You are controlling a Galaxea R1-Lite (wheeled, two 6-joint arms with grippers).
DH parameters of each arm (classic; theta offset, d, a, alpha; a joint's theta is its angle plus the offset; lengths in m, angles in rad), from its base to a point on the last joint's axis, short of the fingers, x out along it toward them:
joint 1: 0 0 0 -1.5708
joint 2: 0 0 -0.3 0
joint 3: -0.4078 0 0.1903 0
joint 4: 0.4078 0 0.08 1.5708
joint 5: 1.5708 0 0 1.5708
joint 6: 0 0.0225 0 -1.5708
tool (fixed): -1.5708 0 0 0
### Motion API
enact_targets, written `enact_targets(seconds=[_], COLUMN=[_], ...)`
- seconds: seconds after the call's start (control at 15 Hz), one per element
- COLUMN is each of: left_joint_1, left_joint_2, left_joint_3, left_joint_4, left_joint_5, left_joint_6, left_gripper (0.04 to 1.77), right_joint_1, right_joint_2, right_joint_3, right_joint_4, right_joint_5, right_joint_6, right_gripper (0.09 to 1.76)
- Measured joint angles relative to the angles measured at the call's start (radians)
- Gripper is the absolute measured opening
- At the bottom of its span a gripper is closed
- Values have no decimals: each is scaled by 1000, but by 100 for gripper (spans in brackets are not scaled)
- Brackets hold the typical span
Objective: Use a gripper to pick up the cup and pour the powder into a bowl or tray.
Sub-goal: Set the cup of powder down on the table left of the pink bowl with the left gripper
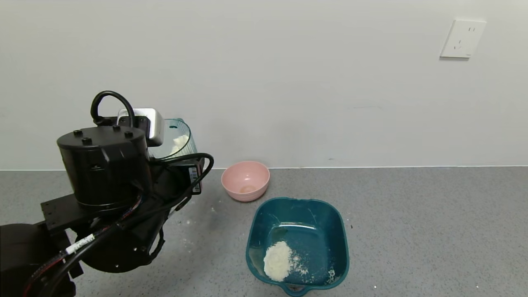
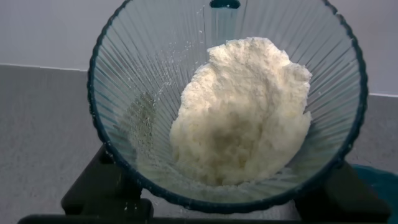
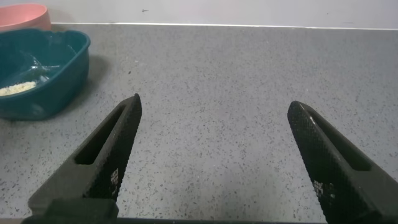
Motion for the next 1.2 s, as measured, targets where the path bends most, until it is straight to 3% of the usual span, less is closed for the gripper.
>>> enact_targets(seconds=[0.27, 1.07, 1.2], left_joint_1=[62, 173, 192], left_joint_2=[13, 153, 183], left_joint_3=[56, 126, 130], left_joint_4=[-3, -16, -17], left_joint_5=[-61, -101, -130], left_joint_6=[-78, -152, -175], left_gripper=[129, 129, 129], right_joint_1=[0, 0, 0], right_joint_2=[0, 0, 0], right_joint_3=[0, 0, 0], right_joint_4=[0, 0, 0], right_joint_5=[0, 0, 0], right_joint_6=[0, 0, 0], right_gripper=[171, 171, 171])
